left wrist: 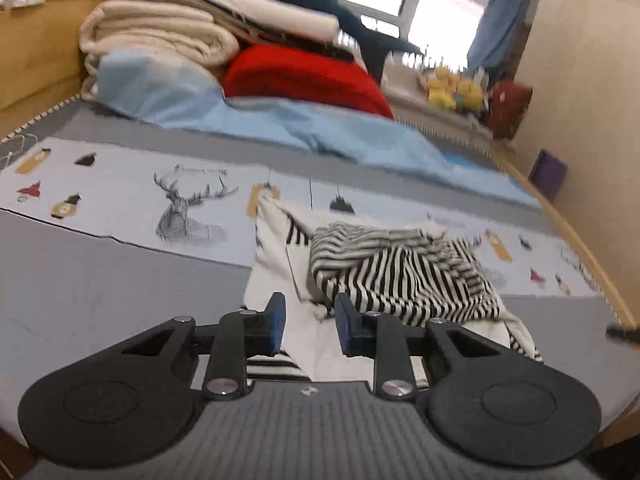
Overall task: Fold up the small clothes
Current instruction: 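Move both grippers to the striped hem of the garment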
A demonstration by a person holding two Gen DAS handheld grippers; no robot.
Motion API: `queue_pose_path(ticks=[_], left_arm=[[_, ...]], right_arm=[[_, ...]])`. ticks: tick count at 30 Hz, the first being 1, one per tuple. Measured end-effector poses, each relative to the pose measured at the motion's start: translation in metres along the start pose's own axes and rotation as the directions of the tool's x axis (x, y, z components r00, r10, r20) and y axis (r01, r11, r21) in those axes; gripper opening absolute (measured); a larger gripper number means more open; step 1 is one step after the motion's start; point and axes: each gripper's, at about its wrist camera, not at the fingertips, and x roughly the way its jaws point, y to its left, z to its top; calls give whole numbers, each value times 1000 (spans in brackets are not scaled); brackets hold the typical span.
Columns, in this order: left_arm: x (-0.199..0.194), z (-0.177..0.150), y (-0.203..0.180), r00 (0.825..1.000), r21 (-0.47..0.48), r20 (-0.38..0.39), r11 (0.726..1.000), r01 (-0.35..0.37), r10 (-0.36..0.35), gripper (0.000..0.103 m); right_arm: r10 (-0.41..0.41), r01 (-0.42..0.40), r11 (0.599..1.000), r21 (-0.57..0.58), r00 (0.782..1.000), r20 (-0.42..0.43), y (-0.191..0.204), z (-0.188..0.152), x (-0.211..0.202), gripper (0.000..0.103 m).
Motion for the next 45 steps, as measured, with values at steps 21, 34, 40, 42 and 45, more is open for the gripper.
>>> queue_pose_path(ticks=[21, 34, 40, 42, 45], left_arm=[[84, -45, 54, 879, -302, -474, 947, -111, -48, 56], [112, -61, 59, 788, -303, -615, 928, -218, -16, 73], [121, -69, 53, 754, -260, -657, 938, -228, 1, 73], [124, -71, 51, 740, -242, -672, 942, -231, 9, 73], [128, -74, 46, 725, -217, -688, 950, -223, 13, 73]], right_arm=[[-26, 66, 992, 106, 939, -343, -23, -60, 57, 26], [-72, 101, 994, 36, 877, -475, -22, -74, 84, 38], [-66, 85, 996, 14, 859, -508, -18, -79, 89, 38], [-68, 80, 997, 0, 852, -520, -16, -81, 91, 38], [-75, 76, 997, -20, 842, -534, -13, -84, 93, 38]])
